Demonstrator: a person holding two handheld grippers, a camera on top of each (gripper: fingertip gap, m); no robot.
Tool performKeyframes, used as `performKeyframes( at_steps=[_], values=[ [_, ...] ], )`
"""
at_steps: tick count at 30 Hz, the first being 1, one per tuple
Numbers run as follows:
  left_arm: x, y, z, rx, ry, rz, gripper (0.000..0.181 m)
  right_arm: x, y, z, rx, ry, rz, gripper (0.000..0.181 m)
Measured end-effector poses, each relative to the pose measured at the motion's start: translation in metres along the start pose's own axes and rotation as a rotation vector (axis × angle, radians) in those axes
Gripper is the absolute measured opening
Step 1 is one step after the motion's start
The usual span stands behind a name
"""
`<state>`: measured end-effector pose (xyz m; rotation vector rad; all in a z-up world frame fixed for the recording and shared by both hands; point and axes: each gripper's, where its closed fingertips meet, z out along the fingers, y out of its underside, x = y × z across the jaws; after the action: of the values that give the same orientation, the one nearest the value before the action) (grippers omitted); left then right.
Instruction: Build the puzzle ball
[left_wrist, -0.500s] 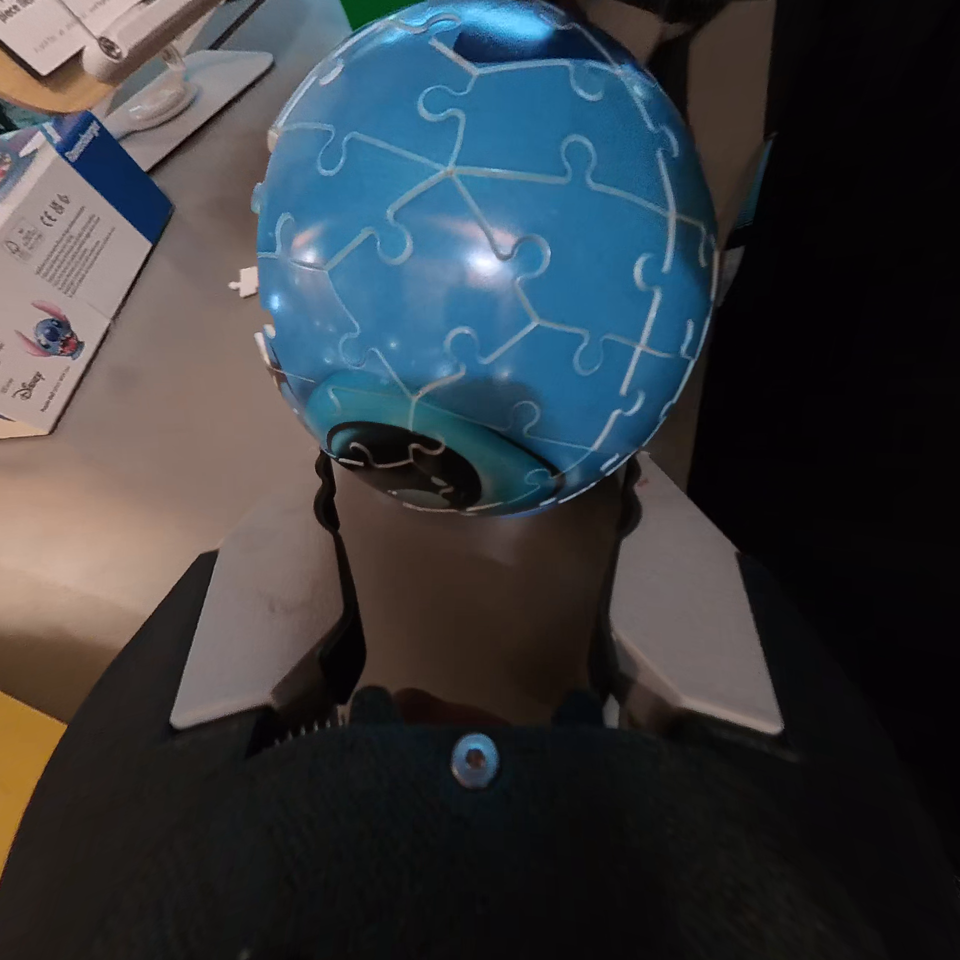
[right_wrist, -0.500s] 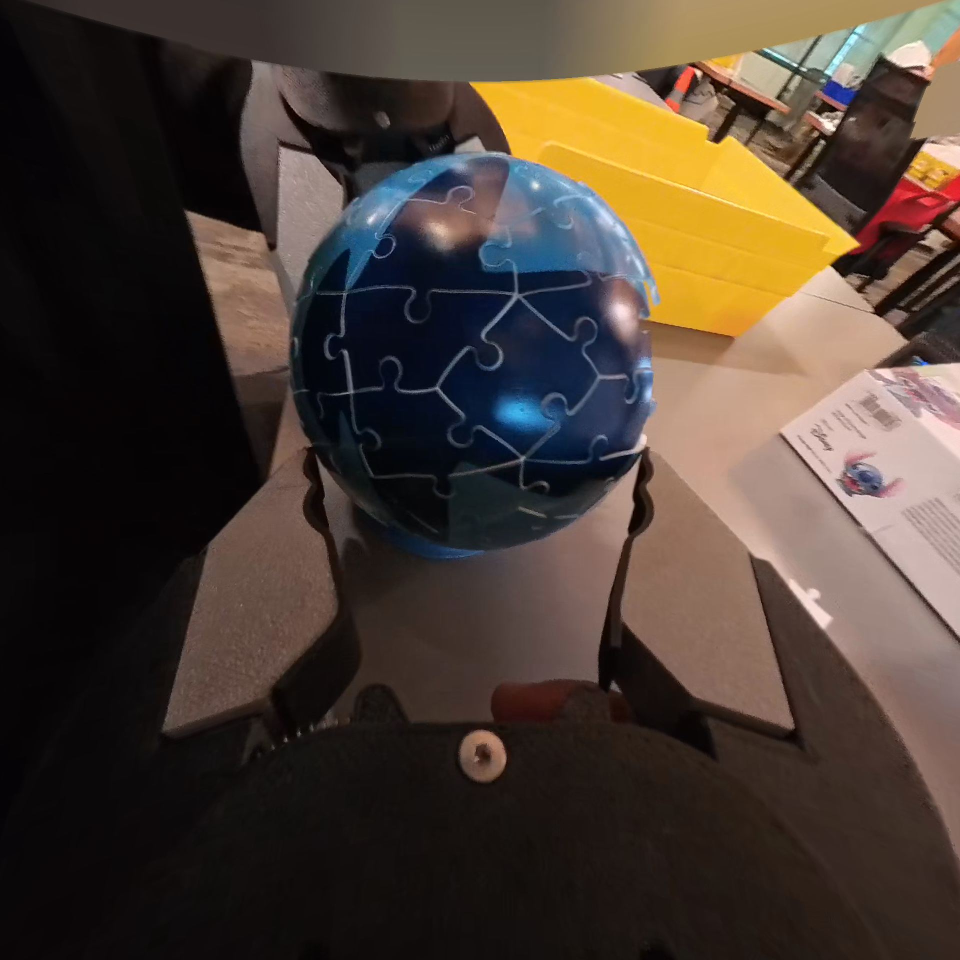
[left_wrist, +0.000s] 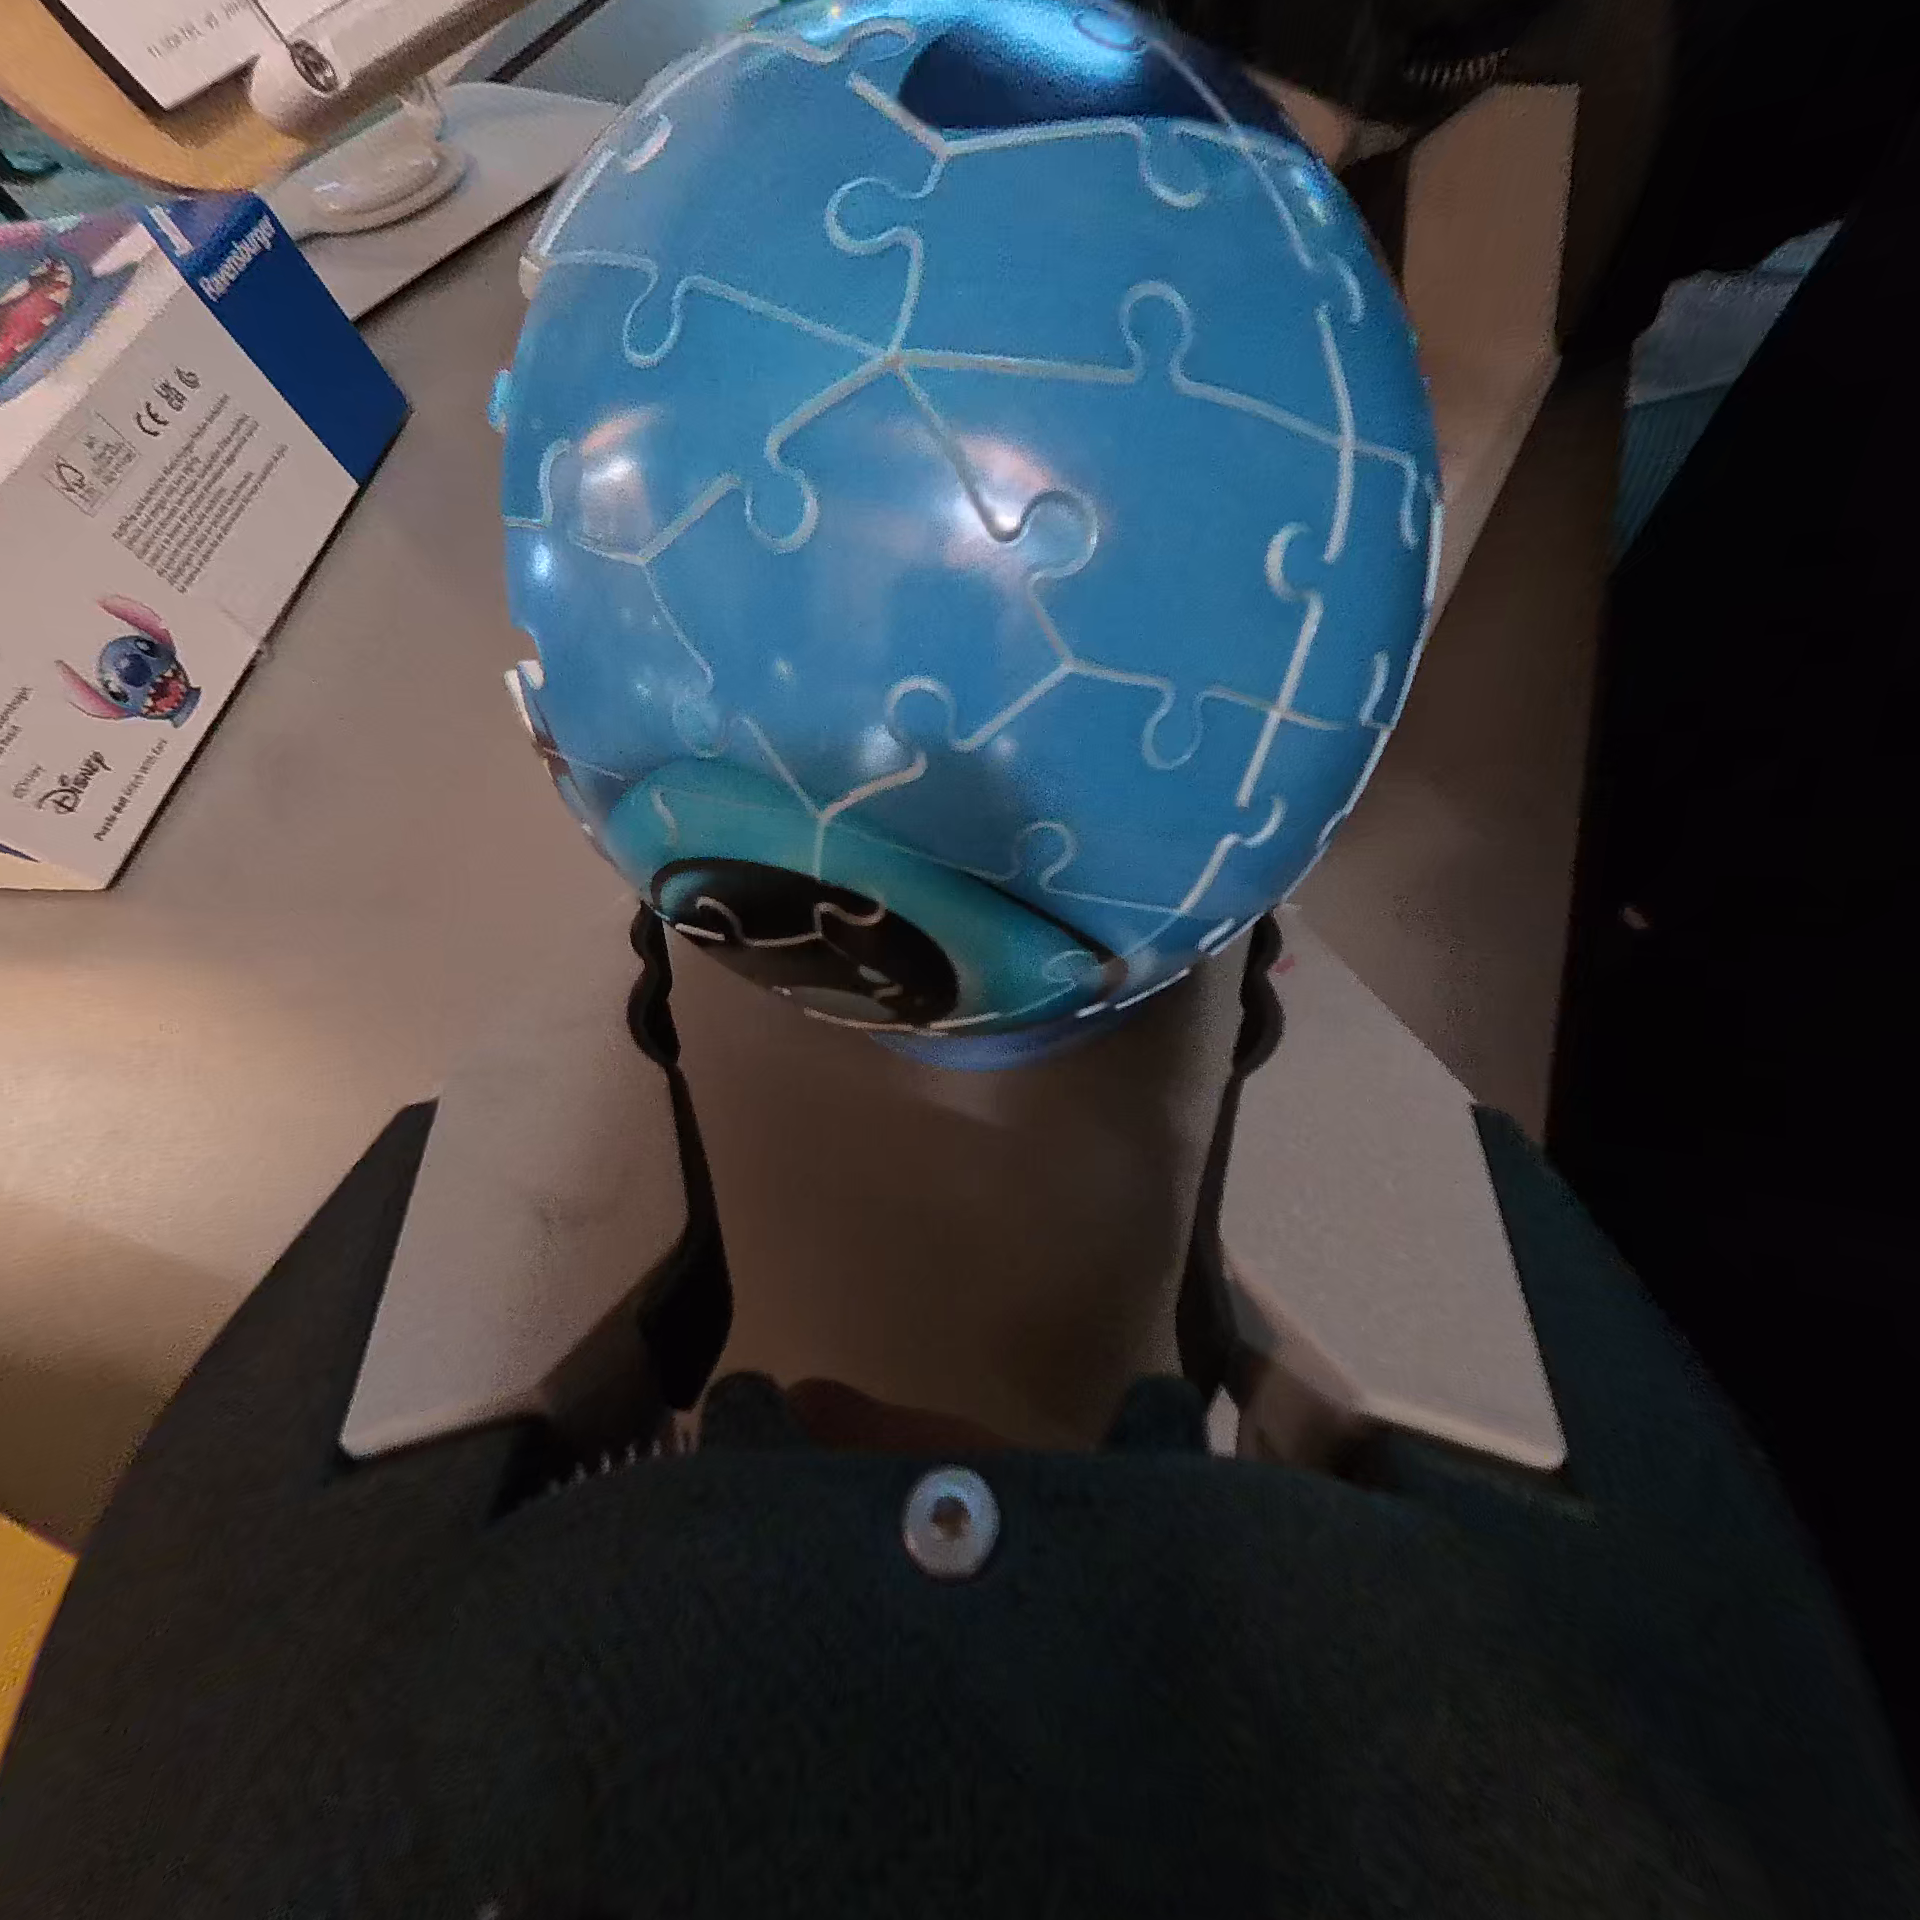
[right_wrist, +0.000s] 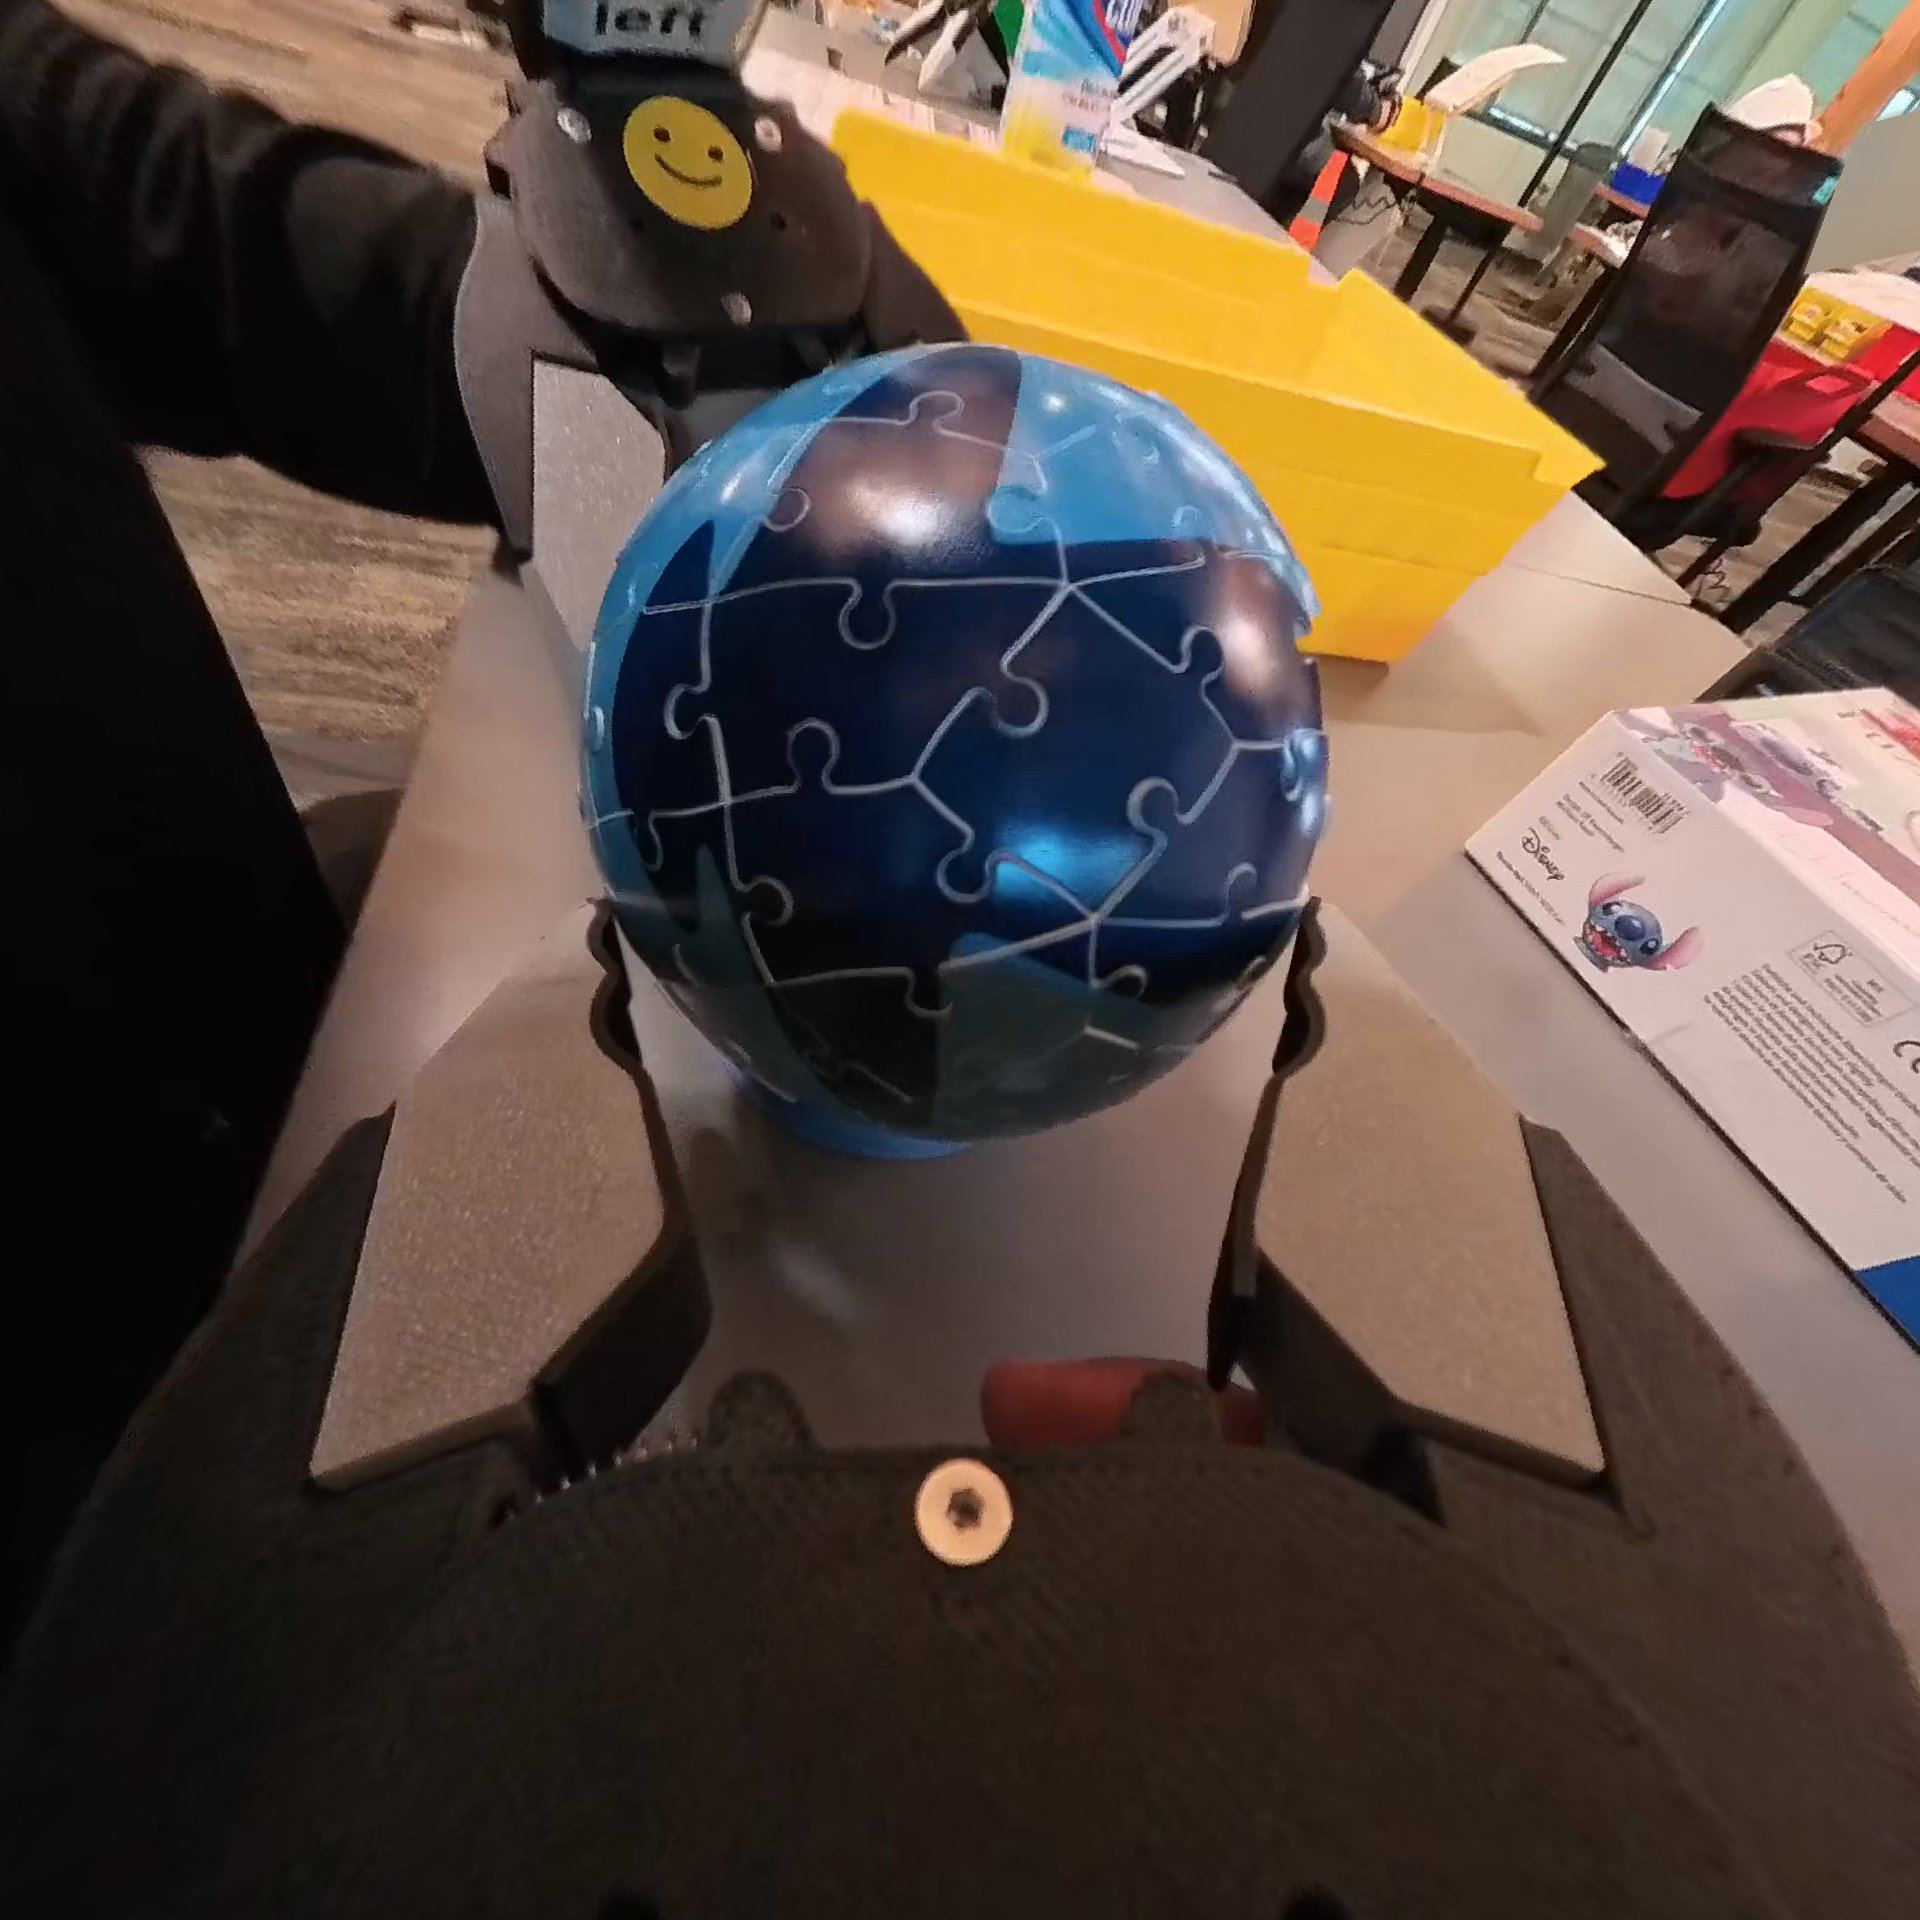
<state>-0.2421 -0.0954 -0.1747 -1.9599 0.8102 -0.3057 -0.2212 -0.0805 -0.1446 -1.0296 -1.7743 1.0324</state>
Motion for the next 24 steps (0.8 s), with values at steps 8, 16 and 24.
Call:
performKeyframes(
  at_steps=[8,16,24],
  values=[
    [0.016,-0.021,-0.022,0.008,0.110,-0.190,0.108,-0.014,-0.014,-0.005,0.079,-0.096,0.337,0.123],
    [0.023,0.002,-0.019,-0.042,0.251,-0.231,0.108,-0.025,-0.002,-0.002,0.012,-0.186,0.427,0.118],
    [0.021,0.012,-0.025,-0.056,0.268,-0.200,0.100,-0.030,0.003,-0.016,0.009,-0.238,0.358,0.113]
  ],
)
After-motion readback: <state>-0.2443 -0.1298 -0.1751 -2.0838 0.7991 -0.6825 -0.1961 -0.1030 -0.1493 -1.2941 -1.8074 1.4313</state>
